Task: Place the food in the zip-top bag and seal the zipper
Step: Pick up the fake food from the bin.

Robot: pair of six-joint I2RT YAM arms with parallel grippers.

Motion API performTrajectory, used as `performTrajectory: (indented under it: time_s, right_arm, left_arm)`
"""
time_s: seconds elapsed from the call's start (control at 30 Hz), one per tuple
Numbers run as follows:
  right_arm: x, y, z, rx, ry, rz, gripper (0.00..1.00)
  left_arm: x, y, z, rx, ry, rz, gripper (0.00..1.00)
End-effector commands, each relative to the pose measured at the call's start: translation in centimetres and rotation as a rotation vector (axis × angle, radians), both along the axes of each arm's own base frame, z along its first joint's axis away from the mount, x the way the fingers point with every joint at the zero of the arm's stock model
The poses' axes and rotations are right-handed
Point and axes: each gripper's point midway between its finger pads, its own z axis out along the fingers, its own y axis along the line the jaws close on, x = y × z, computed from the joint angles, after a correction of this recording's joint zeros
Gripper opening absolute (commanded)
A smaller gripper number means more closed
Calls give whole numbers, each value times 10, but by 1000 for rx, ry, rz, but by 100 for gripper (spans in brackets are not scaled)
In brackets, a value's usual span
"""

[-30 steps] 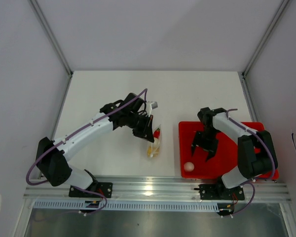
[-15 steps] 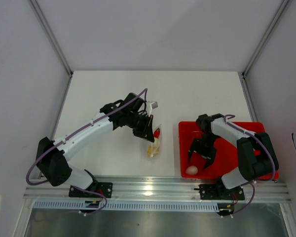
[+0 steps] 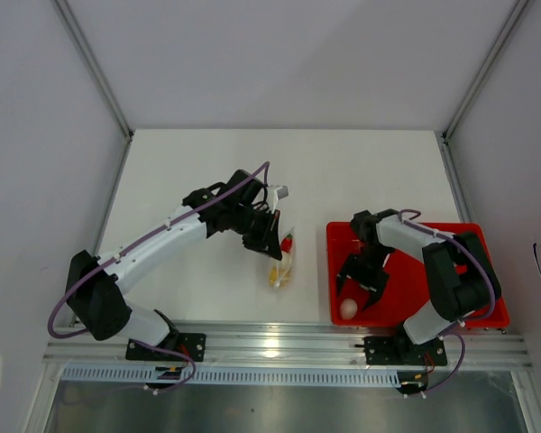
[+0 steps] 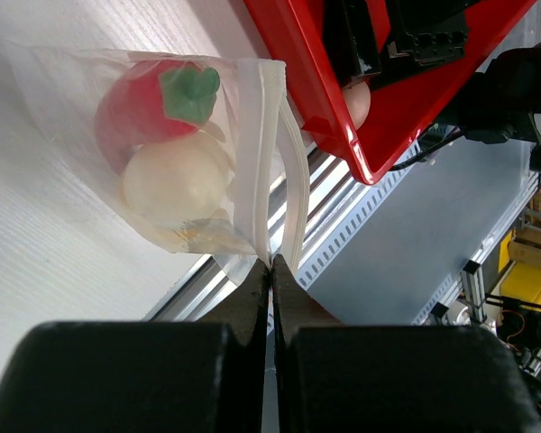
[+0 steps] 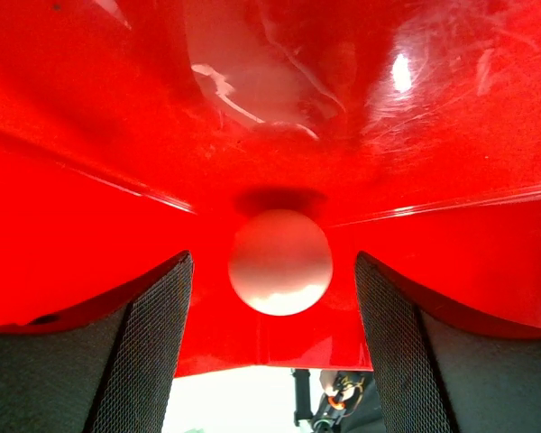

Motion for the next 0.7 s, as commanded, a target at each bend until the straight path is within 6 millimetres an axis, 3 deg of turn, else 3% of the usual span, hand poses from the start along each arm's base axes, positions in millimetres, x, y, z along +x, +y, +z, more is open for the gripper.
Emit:
performTrajectory:
  time_s: [0.0, 0.37, 0.67]
  right_arm:
    - [-9, -1, 0, -23, 45, -28, 75]
    - [-21, 3, 0, -26, 99, -38, 73]
    - [-19, 26, 0, 28, 134, -22, 69]
  left_arm:
    - [1, 1, 10, -29, -32, 3, 1]
    - [0, 3, 9, -27, -31, 7, 1]
    - [-1, 4, 9, -23, -32, 8, 0]
